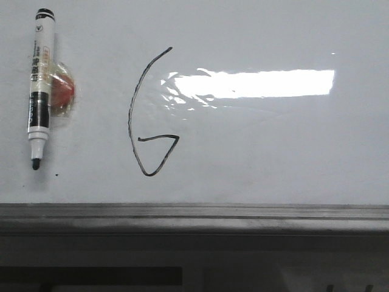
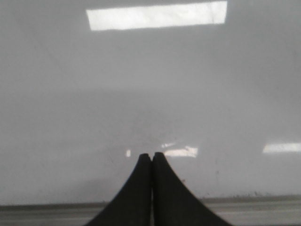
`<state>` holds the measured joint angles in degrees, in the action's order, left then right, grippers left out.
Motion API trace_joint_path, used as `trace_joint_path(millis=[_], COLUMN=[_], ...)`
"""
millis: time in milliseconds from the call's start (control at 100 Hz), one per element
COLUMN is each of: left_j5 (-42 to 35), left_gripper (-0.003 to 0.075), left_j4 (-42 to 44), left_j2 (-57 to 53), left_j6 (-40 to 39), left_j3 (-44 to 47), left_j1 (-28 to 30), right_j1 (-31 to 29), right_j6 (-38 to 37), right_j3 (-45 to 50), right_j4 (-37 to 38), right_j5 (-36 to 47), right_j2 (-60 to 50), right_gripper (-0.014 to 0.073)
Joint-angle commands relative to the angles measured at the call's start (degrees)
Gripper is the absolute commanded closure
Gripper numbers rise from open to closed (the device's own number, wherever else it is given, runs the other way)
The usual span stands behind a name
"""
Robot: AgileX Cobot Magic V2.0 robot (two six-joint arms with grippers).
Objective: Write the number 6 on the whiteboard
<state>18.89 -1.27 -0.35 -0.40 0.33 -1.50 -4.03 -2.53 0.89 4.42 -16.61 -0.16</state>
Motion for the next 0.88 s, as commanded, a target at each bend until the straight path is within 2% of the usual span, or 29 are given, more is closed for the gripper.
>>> trace_joint_path(millis=[0, 870], left_j5=[-2.9, -2.9], left_gripper=[0.0739, 0.0739], left_j4=[0.1, 0.1], left_j2=[-1.7, -1.7], left_j6=[-0.5, -0.5], left_j3=[2.5, 2.5], left_j1=[0.2, 0.2], right_j1=[-0.4, -0.4], right_j6=[-0.2, -0.1], right_j3=[1.4, 1.4], right_j4=[1.1, 1.1], right_j5=[0.6, -1.3], right_j2=[-1.5, -1.5], right_gripper=[0.0665, 0.0665])
